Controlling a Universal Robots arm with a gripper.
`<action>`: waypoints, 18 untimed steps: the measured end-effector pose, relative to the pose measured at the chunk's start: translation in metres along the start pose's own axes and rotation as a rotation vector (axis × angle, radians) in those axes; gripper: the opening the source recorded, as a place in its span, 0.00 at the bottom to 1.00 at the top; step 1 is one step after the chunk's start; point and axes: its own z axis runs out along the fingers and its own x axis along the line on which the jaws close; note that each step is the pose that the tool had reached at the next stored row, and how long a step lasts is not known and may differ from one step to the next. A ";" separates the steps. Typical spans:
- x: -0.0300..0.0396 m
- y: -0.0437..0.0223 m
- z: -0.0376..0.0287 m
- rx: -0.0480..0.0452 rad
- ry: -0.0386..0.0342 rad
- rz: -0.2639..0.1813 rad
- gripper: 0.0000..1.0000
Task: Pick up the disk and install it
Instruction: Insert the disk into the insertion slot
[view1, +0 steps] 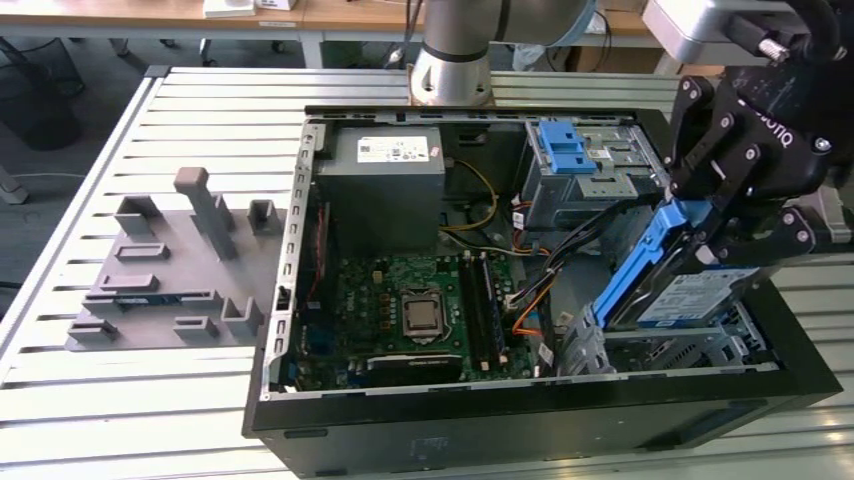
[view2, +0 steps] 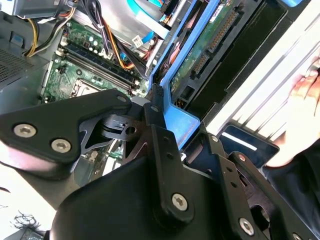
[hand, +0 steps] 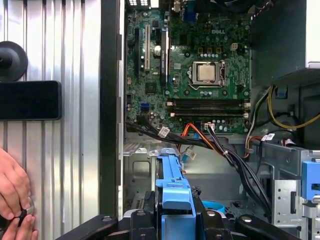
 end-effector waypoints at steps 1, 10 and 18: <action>0.0001 0.0000 0.0015 0.0000 0.0000 0.000 0.36; 0.0014 -0.0001 0.0170 0.0001 -0.0002 0.000 0.36; 0.0022 -0.0002 0.0295 0.0000 0.0000 0.000 0.36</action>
